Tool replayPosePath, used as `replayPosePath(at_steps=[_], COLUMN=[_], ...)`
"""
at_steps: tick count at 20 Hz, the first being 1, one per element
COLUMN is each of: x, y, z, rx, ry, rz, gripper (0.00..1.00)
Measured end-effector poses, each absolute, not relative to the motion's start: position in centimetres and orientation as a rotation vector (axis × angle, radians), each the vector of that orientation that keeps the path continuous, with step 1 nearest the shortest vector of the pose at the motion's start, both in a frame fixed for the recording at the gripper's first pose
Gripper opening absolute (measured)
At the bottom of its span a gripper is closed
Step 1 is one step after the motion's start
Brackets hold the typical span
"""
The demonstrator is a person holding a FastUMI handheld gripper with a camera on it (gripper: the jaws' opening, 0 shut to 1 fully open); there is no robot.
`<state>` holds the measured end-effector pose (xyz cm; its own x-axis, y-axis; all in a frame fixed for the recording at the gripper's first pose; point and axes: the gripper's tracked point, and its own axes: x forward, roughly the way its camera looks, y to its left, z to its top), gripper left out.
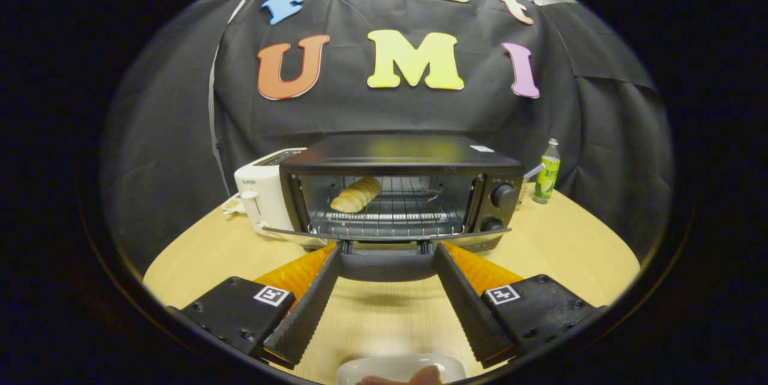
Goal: Open the toaster oven, put the food inside, and close the toaster oven door.
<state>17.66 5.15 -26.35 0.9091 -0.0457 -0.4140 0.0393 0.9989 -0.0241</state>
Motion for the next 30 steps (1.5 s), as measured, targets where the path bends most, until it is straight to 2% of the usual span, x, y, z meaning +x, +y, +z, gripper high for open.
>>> replayPosePath(at_steps=[5,11,21,26,30], x=[21.4,19.8,6.2,-0.3,-5.0], y=[4.3,2.5,0.2,1.6,3.2], z=[-23.6,-16.7,0.7,2.8,5.1], rx=[0.016,0.043,0.009,0.023,0.072], ry=[0.376,0.28,0.066,0.095,0.024], rz=[-0.021,-0.052,-0.08,-0.031,0.002], gripper=[1.0,1.0,1.0,1.0,1.0])
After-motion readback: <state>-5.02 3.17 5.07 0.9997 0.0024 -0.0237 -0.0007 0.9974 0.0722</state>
